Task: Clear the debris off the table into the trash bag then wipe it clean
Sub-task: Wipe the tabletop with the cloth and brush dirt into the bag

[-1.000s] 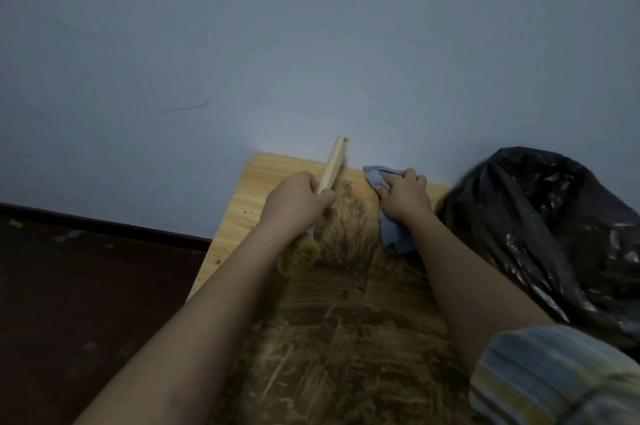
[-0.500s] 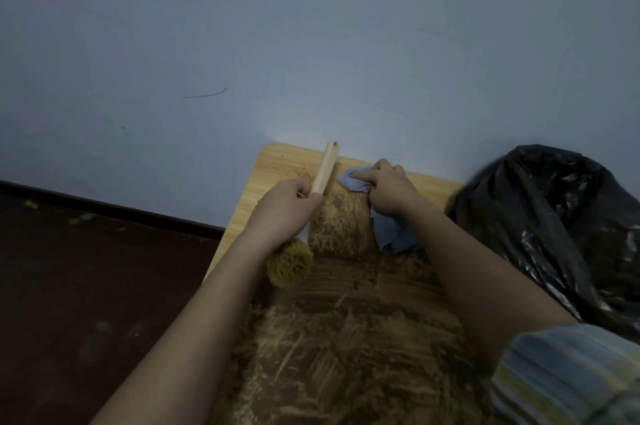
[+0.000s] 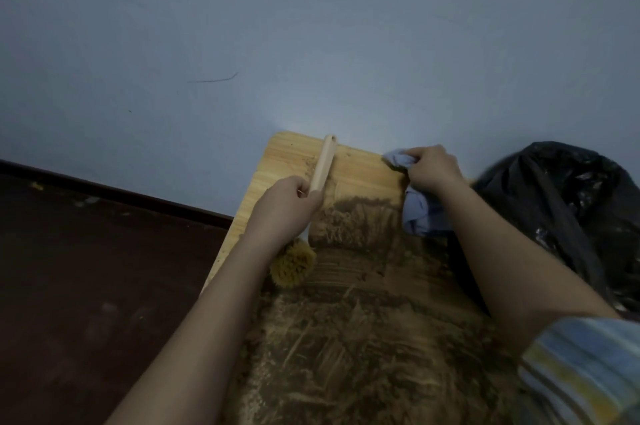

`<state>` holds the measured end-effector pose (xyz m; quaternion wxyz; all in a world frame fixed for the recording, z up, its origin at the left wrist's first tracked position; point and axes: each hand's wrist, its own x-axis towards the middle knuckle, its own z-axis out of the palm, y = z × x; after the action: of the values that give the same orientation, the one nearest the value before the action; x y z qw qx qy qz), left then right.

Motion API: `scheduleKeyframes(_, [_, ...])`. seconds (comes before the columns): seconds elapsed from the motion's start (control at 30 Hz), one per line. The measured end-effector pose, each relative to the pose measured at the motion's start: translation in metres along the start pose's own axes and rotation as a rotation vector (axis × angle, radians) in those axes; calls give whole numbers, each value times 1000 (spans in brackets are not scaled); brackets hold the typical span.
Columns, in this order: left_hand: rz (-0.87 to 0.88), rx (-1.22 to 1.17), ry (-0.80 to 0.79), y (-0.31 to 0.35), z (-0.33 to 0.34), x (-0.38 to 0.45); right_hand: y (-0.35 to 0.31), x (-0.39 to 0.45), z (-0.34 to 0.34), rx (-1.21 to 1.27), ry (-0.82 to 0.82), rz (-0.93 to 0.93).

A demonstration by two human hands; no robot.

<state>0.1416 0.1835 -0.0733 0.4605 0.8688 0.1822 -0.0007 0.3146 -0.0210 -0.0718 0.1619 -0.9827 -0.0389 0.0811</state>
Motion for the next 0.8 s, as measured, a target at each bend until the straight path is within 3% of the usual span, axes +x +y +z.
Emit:
scheduleKeyframes(0.1, [6,38,-5,-5,-1,-1,-5,-2,24,-117,-19,82])
scheduleKeyframes(0.27, [16,46,-1,-11,-4,0,-25,8,38,-195,61,-14])
scheduleKeyframes(0.53, [-10,-20,-12,-13,-3,3,-41,18,40,-268,24,-166])
scheduleKeyframes(0.8, [-24,-28,-28,-9,0,0,-61,7,52,-173,-171,-405])
